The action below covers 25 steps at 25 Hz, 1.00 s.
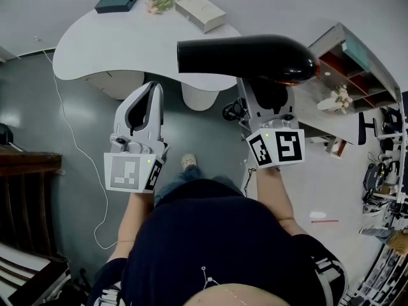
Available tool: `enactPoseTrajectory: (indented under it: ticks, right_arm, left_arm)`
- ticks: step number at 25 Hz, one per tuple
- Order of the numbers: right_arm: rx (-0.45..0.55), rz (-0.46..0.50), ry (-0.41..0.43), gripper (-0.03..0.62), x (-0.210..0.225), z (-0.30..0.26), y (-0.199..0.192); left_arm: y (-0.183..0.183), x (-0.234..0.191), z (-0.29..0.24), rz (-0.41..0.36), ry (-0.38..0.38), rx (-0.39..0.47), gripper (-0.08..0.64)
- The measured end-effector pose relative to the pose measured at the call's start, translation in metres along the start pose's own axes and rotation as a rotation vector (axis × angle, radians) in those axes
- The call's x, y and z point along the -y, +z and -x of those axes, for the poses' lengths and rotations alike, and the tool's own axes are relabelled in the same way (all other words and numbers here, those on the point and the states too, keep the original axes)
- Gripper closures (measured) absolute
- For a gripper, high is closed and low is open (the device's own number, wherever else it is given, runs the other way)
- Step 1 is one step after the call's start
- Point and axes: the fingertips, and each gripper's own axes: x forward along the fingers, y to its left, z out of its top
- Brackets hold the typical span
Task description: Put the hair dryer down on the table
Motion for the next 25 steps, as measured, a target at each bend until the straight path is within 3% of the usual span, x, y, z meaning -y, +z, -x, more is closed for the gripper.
enactPoseTrajectory:
  ticks: [10, 18, 25]
  right_arm:
    - [-0.074, -0.001, -0.045, 0.333, 0.001, -0.027, -0.018]
    - [-0.059, -0.019, 0.02, 0.333, -0.012, -0.075, -0.026]
    - [-0.059, -0.031, 0.08, 0.333, -0.007, -0.147, -0.045]
  left_arm:
    - [-0.025, -0.033, -0.02, 0.093, -0.044, -0.033, 0.548]
    - [-0.033, -0.072, -0.021, 0.078, 0.036, -0.032, 0.548]
    - [-0.043, -0.112, -0.065, 0.082, 0.065, -0.041, 0.548]
